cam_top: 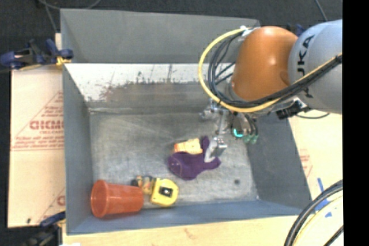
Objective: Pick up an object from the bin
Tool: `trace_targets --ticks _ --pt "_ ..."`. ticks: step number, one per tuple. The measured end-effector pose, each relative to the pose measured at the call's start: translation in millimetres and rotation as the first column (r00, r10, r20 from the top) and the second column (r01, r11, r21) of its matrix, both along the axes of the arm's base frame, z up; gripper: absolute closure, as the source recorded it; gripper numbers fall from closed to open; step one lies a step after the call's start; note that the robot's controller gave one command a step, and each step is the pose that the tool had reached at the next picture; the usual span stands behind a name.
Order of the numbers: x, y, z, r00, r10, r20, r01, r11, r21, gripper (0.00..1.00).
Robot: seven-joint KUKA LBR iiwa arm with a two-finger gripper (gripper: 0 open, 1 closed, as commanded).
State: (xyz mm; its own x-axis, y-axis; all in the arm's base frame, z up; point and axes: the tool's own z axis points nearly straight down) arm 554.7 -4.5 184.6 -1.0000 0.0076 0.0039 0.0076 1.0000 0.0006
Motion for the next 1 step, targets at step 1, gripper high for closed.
trace_targets --ticks 1 --pt "1.6 -0.1 4.3 1.0 0.0 0.008 0.0 1.0 0.0 0.0"
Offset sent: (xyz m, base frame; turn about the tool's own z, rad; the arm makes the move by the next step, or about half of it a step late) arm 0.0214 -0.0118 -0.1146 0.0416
